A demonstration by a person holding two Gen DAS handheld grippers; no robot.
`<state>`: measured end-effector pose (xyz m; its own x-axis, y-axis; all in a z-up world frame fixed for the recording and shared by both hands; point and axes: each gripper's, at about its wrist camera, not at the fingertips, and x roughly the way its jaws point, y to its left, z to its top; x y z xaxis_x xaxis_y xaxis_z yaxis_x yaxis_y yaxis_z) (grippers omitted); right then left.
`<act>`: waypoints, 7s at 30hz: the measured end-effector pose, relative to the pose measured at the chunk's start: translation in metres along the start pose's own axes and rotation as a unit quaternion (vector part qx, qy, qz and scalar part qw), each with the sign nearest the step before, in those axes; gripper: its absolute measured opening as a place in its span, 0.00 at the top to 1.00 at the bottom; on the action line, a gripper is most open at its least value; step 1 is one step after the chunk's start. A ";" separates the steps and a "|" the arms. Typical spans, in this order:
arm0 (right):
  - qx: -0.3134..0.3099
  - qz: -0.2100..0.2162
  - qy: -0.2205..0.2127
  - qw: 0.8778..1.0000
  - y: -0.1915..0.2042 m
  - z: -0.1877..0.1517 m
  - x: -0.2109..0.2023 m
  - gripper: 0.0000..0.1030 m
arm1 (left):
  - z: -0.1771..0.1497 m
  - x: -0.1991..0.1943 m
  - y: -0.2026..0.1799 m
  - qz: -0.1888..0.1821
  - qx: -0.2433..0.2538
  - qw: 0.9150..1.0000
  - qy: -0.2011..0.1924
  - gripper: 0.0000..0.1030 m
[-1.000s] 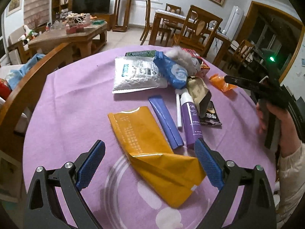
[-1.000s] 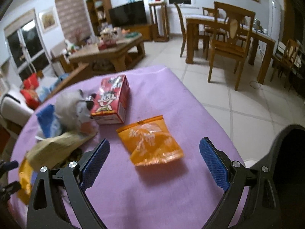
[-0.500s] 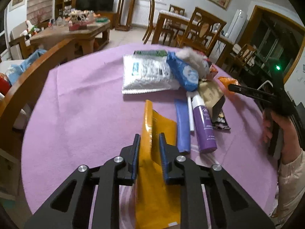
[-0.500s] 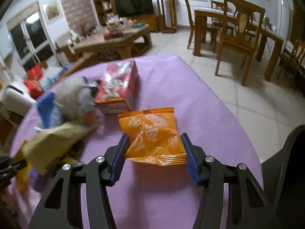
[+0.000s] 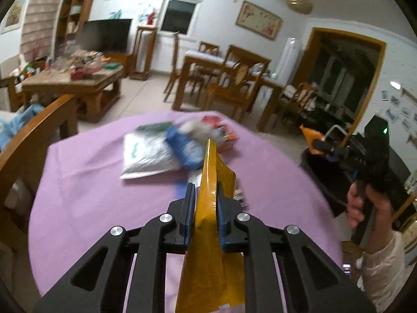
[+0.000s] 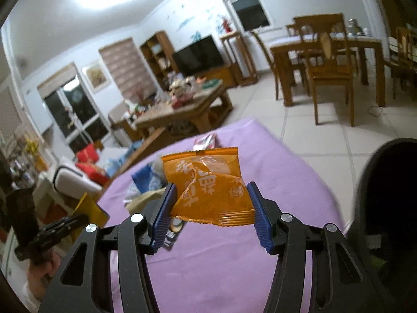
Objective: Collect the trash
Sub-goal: 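Carry the yellow packet and orange bag to the bin and release both, then grasp the foil pouch with the left tool while the right tool grasps another red milk carton, then carry the foil pouch and red carton over the black bin and open both tools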
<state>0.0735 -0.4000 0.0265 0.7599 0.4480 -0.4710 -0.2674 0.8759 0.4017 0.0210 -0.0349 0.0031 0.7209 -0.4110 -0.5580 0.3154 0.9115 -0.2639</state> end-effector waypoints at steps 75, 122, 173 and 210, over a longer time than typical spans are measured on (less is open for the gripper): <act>0.125 -0.117 -0.103 0.980 -0.152 -0.024 -0.117 0.15 | 0.058 0.127 -0.186 -0.146 0.070 0.987 -0.018 0.12; -0.042 -0.042 0.149 0.987 0.059 0.060 0.276 0.46 | 0.038 0.133 0.084 0.032 0.021 0.995 0.087 0.74; 0.103 -0.091 -0.173 0.975 -0.175 -0.016 -0.223 0.46 | 0.050 0.122 -0.225 -0.218 0.108 0.970 -0.003 0.87; 0.187 -0.120 -0.168 0.960 -0.260 -0.044 -0.175 0.16 | 0.021 0.197 -0.304 -0.205 0.135 0.967 0.071 0.32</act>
<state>-0.0159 -0.6985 -0.0297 0.9380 0.1025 -0.3312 0.1237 0.7935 0.5959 0.0796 -0.3930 -0.0101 0.4150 -0.7182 -0.5585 0.7198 0.6346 -0.2813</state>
